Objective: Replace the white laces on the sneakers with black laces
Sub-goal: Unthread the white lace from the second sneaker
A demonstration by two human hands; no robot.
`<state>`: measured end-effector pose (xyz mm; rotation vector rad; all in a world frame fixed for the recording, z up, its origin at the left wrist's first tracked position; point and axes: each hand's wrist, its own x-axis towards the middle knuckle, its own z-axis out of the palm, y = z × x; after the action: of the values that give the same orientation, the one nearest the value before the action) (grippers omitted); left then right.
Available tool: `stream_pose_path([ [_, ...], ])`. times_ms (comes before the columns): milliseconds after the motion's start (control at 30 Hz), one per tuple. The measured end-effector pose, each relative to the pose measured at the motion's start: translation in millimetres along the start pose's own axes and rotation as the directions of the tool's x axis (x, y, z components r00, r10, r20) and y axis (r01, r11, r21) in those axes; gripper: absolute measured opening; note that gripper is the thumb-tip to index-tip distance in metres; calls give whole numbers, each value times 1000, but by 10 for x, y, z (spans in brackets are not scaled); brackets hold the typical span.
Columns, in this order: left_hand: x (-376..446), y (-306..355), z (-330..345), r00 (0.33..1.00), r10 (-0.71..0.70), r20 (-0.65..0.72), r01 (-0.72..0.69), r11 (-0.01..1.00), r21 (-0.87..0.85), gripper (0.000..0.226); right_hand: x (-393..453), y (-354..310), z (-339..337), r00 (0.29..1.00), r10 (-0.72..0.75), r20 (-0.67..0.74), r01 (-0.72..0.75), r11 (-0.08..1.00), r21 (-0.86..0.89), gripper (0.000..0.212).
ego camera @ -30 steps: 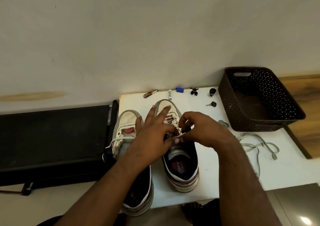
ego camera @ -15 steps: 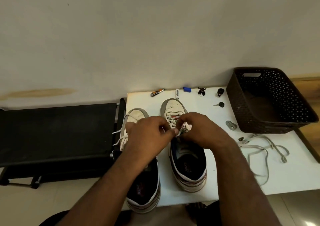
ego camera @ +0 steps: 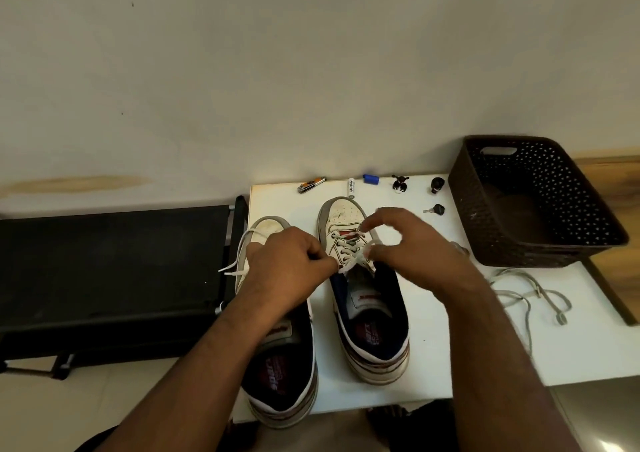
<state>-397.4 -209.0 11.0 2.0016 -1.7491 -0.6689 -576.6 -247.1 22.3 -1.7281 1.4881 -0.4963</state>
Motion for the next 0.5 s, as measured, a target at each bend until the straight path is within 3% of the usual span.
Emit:
stream_pose_path([
  [67, 8, 11, 2, 1000, -7, -3, 7, 1000, 3, 24, -4, -57, 114, 983, -47, 176, 71, 989, -129, 26],
  [133, 19, 4, -3, 1000, -17, 3, 17, 1000, -1, 24, 30, -76, 189, 979, -54, 194, 105, 959, -262, 11],
  [200, 17, -15, -16, 1000, -21, 16, 21, 1000, -1, 24, 67, -65, 134, 995, -78, 60, 85, 987, -134, 15],
  [233, 16, -26, -23, 1000, -22, 21, 22, 1000, -6, 25, 69, -42, 64, 993, -47, -104, 49, 999, 11, 18],
  [267, 16, -33, -29, 999, -23, 23, 23, 1000, -10, 25, 79, 11, -35, 940, 23, -341, 31, 988, 153, 20],
  [333, 12, -33, -31, 999, -27, 23, 27, 1000, -10, 24, 77, 145, -228, 648, 214, -731, 56, 944, 326, 12],
  [367, 13, -24, -22, 999, -27, 22, 27, 1000, -11, 23, 60, 188, -278, 529, 285, -800, 90, 918, 387, 9],
  [400, 13, -13, -10, 1000, -24, 19, 24, 1000, -11, 22, 56, 205, -285, 481, 306, -822, 129, 902, 411, 15],
  [433, 12, 1, -1, 1000, -21, 16, 22, 1000, -17, 21, 56, 197, -257, 514, 277, -812, 159, 899, 408, 25],
  [500, 4, 17, 16, 1000, -15, 8, 15, 1000, -27, 20, 58, 112, -155, 734, 72, -675, 168, 944, 283, 33],
])
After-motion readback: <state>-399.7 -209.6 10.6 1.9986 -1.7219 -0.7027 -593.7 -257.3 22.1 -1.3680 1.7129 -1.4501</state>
